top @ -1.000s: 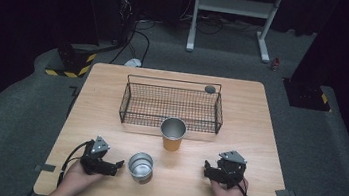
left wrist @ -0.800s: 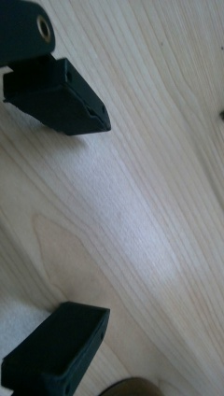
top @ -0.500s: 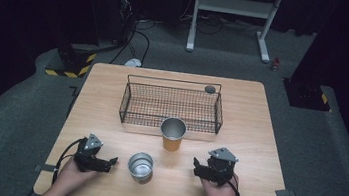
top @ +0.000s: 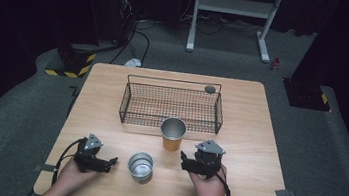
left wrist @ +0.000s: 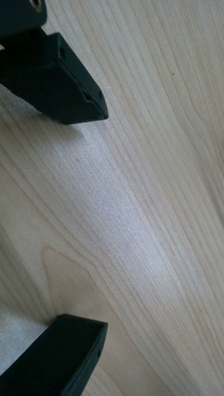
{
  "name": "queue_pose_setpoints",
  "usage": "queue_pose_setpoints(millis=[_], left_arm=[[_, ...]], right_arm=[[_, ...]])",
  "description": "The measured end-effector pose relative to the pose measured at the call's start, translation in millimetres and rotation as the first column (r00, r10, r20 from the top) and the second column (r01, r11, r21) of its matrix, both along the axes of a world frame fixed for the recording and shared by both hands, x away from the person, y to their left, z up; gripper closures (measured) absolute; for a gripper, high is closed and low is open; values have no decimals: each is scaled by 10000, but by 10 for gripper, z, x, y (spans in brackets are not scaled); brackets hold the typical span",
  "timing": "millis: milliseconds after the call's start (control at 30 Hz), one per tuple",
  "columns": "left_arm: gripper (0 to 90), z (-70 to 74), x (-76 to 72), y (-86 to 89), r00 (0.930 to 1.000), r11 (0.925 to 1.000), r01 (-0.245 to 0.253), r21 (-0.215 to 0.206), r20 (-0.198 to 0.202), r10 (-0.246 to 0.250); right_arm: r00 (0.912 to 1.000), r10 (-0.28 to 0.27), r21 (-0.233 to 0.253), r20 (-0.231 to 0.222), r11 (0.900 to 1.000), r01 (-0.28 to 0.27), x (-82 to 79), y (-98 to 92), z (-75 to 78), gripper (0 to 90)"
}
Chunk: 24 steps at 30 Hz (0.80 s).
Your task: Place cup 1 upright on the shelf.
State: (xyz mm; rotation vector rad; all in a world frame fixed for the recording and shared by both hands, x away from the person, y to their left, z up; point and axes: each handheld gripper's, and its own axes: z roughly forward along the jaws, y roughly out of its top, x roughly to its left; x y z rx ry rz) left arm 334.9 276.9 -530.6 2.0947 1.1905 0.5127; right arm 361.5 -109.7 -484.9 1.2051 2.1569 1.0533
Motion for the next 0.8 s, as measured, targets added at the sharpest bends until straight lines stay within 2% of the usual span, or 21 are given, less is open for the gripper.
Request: queue_pose_setpoints(millis=[300,367,433,800], left_arm=[[19,-2,0,-3,10000,10000,-33,-43,10,33],[19,-2,-1,-3,10000,10000,-31,-51,6,31],[19,-2,-1,-3,10000,10000,-33,-49,8,33],[19,-2,-1,-2,10000,10000,-19,-44,4,19]], right_arm=[[9990,418,235,130,9988,-421,64,186,48,98],[9988,464,298,170,9985,-469,73,228,51,95],[9984,446,163,362,9988,-452,82,275,54,95],[9970,644,468,418,9967,-664,184,462,47,95]])
